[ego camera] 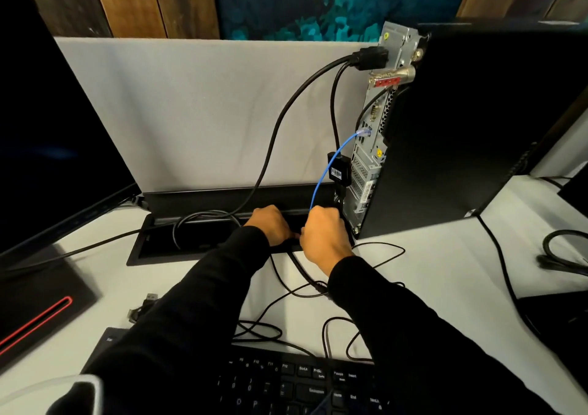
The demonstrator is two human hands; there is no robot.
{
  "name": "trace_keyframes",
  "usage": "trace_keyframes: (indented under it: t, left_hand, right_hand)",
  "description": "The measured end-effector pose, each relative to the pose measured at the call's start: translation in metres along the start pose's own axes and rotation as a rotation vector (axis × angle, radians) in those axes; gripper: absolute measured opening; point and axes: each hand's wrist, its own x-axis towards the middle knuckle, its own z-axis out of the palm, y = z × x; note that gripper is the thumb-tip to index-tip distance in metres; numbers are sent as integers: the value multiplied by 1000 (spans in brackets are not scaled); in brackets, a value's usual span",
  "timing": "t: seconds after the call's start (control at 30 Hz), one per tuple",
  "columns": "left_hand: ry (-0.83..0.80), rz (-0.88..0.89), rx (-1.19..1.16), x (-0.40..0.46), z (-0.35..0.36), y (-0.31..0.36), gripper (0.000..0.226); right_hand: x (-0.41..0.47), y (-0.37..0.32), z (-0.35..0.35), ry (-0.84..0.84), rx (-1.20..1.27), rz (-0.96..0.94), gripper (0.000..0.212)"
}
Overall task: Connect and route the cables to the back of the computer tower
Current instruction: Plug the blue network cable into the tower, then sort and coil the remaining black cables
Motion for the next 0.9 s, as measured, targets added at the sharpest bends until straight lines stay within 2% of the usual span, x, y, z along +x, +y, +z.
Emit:
trace_keyframes:
  t: [0.03, 0.1, 0.17, 0.23, 0.27, 0.33, 0.4, 0.53, 0.6, 0.73, 0.83, 0.9]
  left_hand:
    - [-15, -7, -12, 0, 0, 0, 32]
    - [-58, -8, 4, 4, 0, 0, 22]
    - [-96, 26, 51, 1, -1, 7, 26]
    - [-126, 68, 44, -4, -2, 11, 30]
    - [-122, 101, 38, -7, -4, 11, 31]
    - [-79, 140, -25, -15, -7, 4, 29]
    - [6, 176, -77, -26, -11, -5, 28]
    - [226, 299, -3, -62, -22, -19, 25]
    - [302, 393, -6, -90, -25, -25, 21]
    - [338, 577, 9, -149, -14, -32, 23]
    - [247, 551, 92, -178, 4, -40, 21]
    - [211, 520, 118, -193, 16, -45, 15]
  right_hand:
    - [-1, -4, -2, -24, 42, 24, 12]
    - [-1, -12, -6, -59, 124, 79, 24]
    - [-5, -16, -11, -70, 196, 118, 32]
    - [-5, -11, -14, -58, 215, 95, 15]
    - [-5, -6, -14, -43, 226, 93, 28]
    - [-7, 3, -14, -24, 211, 63, 39]
    - [-12, 9, -14, -23, 198, 20, 33]
    - [-22, 10, -35, -32, 144, -129, 15]
    - [-33, 9, -59, -56, 142, -226, 17]
    - [-65, 13, -104, -172, 68, -375, 16]
    - [-89, 33, -105, -353, -137, -348, 37]
    - [-101, 55, -84, -379, -272, -308, 49]
